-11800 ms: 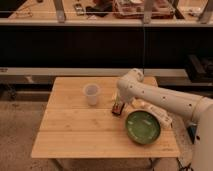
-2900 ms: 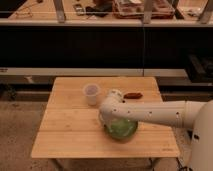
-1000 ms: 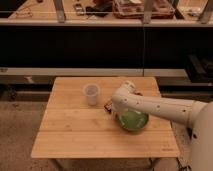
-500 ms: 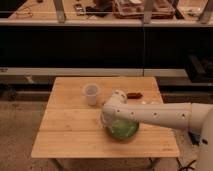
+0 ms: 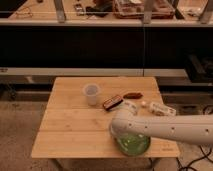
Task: Drag the ceramic bowl in a circle
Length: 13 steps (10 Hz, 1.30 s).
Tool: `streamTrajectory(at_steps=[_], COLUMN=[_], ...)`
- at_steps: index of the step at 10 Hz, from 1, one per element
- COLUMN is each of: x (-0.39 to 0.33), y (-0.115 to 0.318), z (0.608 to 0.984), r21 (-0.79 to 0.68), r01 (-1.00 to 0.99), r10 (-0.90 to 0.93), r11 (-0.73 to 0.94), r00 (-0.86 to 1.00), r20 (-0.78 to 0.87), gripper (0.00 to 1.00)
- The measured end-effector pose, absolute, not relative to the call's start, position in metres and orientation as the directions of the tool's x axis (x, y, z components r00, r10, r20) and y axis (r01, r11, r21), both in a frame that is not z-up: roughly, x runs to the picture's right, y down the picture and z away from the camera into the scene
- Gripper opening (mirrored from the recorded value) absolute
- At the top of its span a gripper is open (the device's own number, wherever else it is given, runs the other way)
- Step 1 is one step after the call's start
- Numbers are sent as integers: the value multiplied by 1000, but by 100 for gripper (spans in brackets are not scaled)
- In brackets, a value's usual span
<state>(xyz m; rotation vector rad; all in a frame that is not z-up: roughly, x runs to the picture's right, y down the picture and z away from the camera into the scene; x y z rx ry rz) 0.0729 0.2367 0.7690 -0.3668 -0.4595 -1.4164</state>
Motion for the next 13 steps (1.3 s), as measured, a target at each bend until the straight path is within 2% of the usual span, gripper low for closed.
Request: streamTrajectory(at_steps=[2,6,10,13], x=[113,159,101,21], y=[217,167,132,140], z=[773,838,876,873], r21=[-50,-166,-113,10], r01=[986,965,983,997], r10=[-875,-887,-909,-912], r11=[160,201,145,80], r00=[166,252,177,69], r20=[456,387,377,404], gripper=[0,0,0,0])
